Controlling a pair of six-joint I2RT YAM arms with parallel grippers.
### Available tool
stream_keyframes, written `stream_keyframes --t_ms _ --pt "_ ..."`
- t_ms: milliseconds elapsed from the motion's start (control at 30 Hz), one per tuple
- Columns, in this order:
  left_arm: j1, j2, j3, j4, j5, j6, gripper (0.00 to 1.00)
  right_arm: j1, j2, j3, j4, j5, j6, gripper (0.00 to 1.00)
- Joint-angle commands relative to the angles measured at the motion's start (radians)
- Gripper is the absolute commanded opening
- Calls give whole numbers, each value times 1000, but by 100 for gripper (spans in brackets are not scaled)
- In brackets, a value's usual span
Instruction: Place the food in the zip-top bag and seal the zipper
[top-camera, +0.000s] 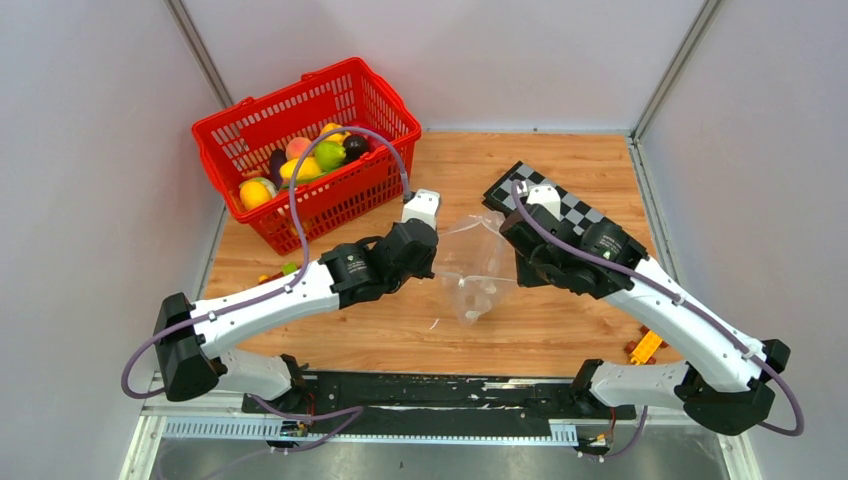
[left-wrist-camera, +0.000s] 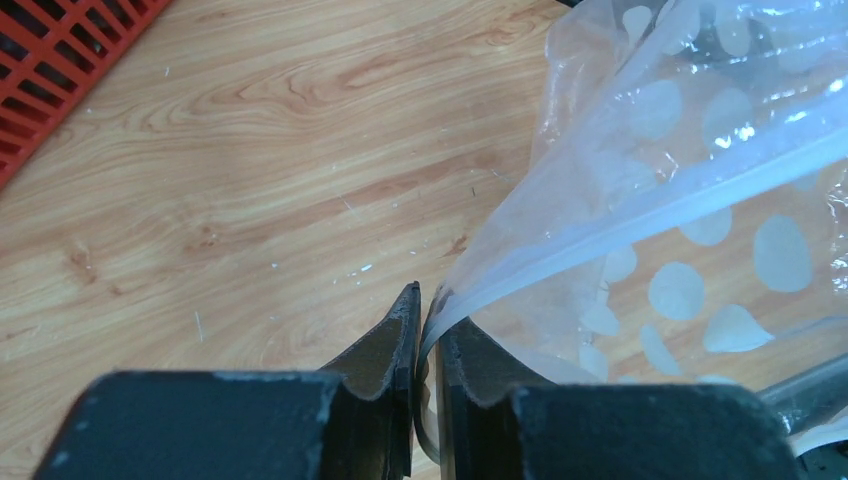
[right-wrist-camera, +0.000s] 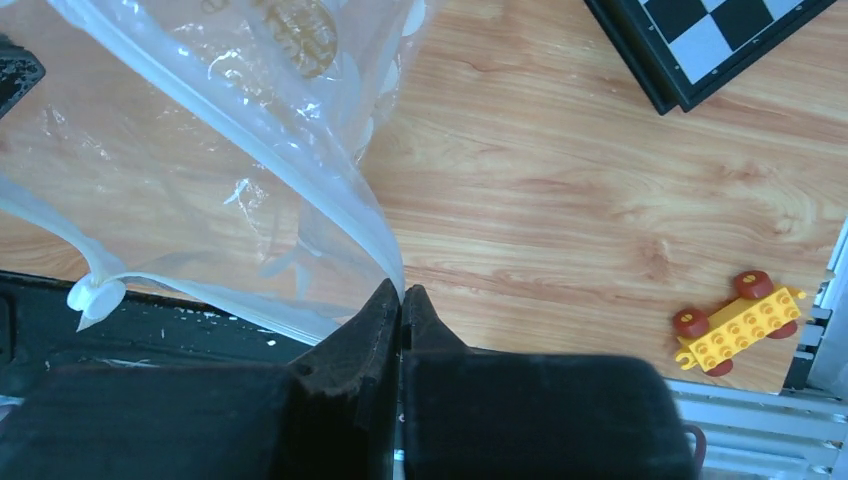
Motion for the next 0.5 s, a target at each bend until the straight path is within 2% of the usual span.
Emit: stream_keyframes --t_ms 0,67,200,300,400,467 --pt "10 -35 -8 11 -9 -17 16 22 -8 67 -55 85 32 0" --pt "11 -34 -12 50 54 -7 20 50 -15 72 40 57 17 0" --pt "10 -27 -32 133 184 -2 33 51 -33 0 239 -51 -29 0" --pt "11 -18 -24 141 227 8 48 51 3 9 224 -7 -21 0" --pt "14 -22 -10 126 226 23 59 51 36 17 187 82 -3 0" --pt "23 -32 9 109 239 41 73 50 39 10 192 113 5 0"
